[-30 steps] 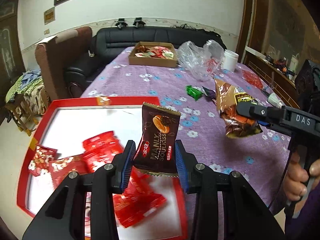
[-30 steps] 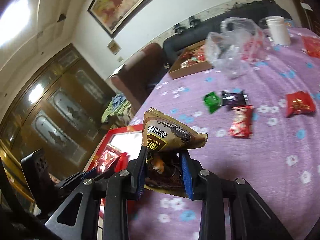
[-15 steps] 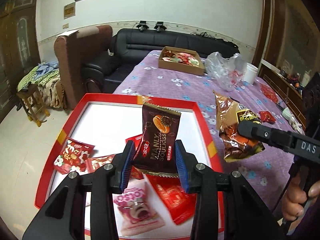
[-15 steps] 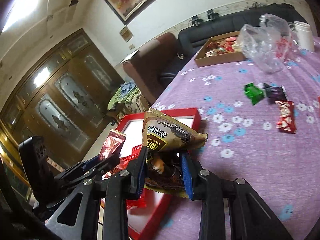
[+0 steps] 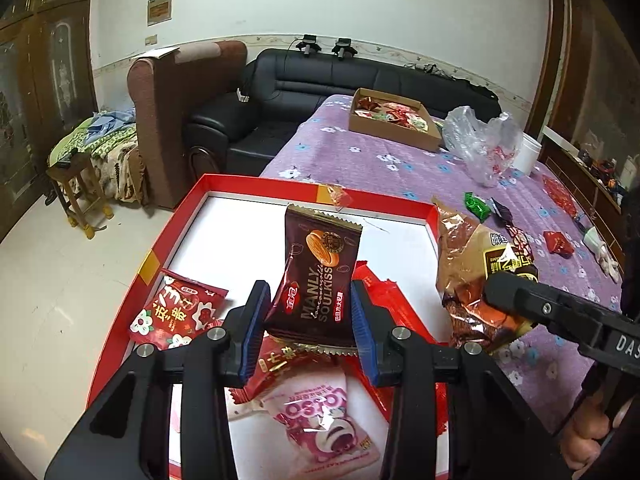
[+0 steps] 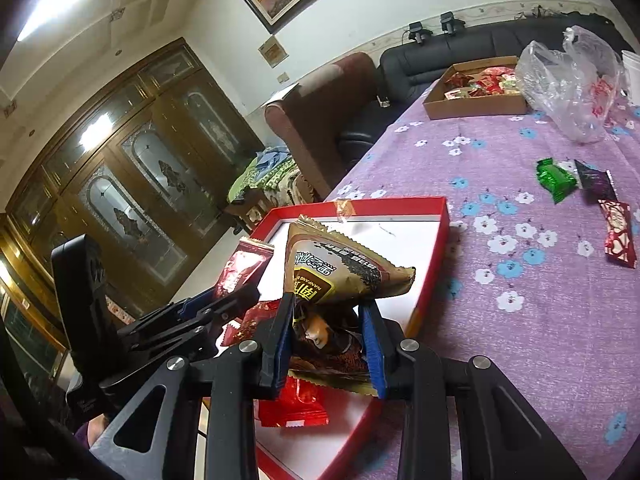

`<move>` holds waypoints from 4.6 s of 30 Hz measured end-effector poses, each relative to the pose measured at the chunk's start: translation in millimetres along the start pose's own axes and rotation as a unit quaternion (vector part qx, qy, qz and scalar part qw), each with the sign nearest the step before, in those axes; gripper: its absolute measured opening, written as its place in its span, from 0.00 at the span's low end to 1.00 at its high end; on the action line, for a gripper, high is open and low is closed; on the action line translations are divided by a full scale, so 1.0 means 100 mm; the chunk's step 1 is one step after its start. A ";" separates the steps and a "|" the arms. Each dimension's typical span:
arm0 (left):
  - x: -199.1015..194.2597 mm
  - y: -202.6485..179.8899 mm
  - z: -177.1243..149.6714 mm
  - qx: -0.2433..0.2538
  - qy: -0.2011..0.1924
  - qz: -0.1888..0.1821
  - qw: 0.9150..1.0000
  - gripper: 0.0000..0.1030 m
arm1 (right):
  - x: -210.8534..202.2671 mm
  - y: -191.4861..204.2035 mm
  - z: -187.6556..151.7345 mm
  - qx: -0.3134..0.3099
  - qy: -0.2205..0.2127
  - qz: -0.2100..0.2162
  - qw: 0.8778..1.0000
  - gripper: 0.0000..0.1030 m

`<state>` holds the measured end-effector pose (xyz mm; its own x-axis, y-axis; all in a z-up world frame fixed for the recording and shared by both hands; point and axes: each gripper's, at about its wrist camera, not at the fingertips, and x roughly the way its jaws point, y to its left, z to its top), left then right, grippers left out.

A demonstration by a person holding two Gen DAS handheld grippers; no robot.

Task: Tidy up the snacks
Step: 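Carry both packets over the red-rimmed box and open both tools, then move both open tools back to the remaining packets on the table, then grasp the red-white heart packet with the left tool while the right tool grasps a red packet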

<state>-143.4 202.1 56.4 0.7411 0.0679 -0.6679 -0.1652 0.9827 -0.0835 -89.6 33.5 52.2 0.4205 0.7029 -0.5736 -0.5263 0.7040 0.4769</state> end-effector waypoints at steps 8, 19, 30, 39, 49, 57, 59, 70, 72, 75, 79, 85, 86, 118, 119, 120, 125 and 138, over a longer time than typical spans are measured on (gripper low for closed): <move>0.06 0.03 0.01 0.000 0.005 0.012 1.000 0.37 | 0.15 0.12 -0.06 -0.020 0.010 0.013 1.000 0.31; 0.17 0.13 -0.01 -0.012 0.022 0.044 0.999 0.46 | 0.37 0.27 -0.05 -0.046 0.020 0.006 0.999 0.32; 0.17 0.12 0.00 -0.014 0.024 0.050 0.998 0.57 | 0.32 0.25 -0.01 -0.053 0.005 0.000 0.999 0.47; 0.18 0.12 0.02 -0.018 0.024 0.055 0.998 0.62 | 0.13 0.05 0.05 -0.032 -0.031 -0.018 0.999 0.64; 0.19 -0.01 0.04 -0.005 0.029 0.063 0.998 0.71 | -0.08 -0.36 0.12 0.019 -0.053 -0.032 0.998 0.66; 0.15 -0.15 0.07 0.007 0.025 0.067 0.997 0.75 | -0.13 -0.57 0.11 0.050 -0.055 -0.033 0.997 0.67; 0.13 -0.21 0.09 0.012 0.023 0.065 0.998 0.75 | -0.18 -0.60 0.13 0.049 -0.059 -0.035 0.996 0.67; 0.05 -0.92 0.28 0.078 0.009 0.028 0.997 0.75 | -0.99 -1.43 0.55 0.063 -0.096 -0.176 0.978 0.74; 0.06 -1.15 0.34 0.096 0.012 0.006 0.995 0.75 | -1.10 -1.70 0.65 0.072 -0.092 -0.193 0.974 0.74; 0.12 -1.50 0.40 0.120 0.023 -0.024 0.992 0.75 | -1.25 -2.15 0.80 0.090 -0.097 -0.202 0.970 0.74; 0.34 -2.03 0.45 0.150 0.041 -0.047 0.987 0.75 | -1.41 -2.72 0.76 0.138 -0.127 -0.147 0.971 0.70; 0.81 -2.69 0.42 0.171 0.077 -0.042 0.981 0.75 | -1.48 -3.13 0.74 0.186 -0.107 -0.100 0.972 0.54; 0.87 -2.79 0.39 0.177 0.084 -0.043 0.980 0.75 | -1.49 -3.16 0.74 0.190 -0.109 -0.091 0.971 0.54; 1.50 -2.98 0.34 0.151 0.124 -0.066 0.979 0.72 | -0.99 -2.92 0.66 0.066 0.062 -0.229 0.969 0.48; 1.50 -2.98 0.34 0.150 0.121 -0.066 0.979 0.66 | -0.99 -2.91 0.66 0.061 0.063 -0.233 0.969 0.48; 1.50 -2.98 0.35 0.149 0.119 -0.067 0.979 0.59 | -0.98 -2.89 0.65 0.053 0.064 -0.239 0.968 0.48; 1.47 -3.03 0.34 0.156 0.109 -0.070 0.979 0.36 | -0.92 -2.76 0.63 0.014 0.069 -0.259 0.963 0.41; 1.32 -2.99 0.29 0.163 0.094 -0.070 0.980 0.24 | -0.94 -2.66 0.62 -0.004 0.059 -0.263 0.963 0.36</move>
<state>22.9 -77.9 14.2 0.6037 -0.0748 -0.7937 0.1690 0.9850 0.0357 56.7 -214.1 20.5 0.5433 0.2327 -0.8066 -0.2695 0.9583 0.0950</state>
